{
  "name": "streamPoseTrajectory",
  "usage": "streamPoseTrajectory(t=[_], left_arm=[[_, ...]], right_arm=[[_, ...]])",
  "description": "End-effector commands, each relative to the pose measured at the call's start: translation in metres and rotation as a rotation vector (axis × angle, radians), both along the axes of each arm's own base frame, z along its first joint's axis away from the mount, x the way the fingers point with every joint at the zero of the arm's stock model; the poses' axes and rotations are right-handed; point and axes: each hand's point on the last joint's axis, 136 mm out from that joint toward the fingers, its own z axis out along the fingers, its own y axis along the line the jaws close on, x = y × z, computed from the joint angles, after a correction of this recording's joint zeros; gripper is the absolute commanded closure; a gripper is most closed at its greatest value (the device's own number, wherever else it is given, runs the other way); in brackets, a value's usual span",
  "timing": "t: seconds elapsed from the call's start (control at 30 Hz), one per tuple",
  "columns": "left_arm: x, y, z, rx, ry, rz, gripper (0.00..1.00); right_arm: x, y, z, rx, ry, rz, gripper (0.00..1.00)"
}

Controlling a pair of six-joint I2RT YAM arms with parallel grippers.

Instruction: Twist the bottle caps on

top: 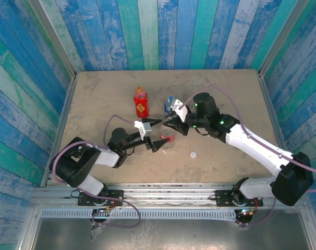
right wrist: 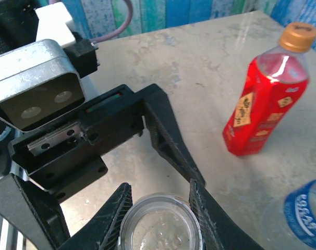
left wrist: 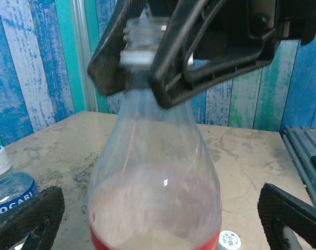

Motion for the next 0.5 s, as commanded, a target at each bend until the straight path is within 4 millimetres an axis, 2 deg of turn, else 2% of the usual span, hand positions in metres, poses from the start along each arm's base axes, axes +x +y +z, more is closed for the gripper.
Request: streamPoseTrajectory(t=[0.0, 0.23, 0.47], left_arm=[[-0.0006, -0.0075, 0.0004, -0.004, -0.011, -0.043, 0.03], [0.0067, -0.0119, -0.0077, 0.001, 0.008, -0.043, 0.13], [0.0068, -0.0119, -0.003, -0.036, 0.003, -0.046, 0.23]], right_arm=[[-0.0054, 0.0134, 0.0047, 0.022, 0.0, 0.063, 0.79], [-0.0041, 0.0153, 0.0005, 0.011, 0.007, 0.06, 0.79], [-0.0032, 0.015, -0.0039, -0.004, 0.016, 0.057, 0.78]])
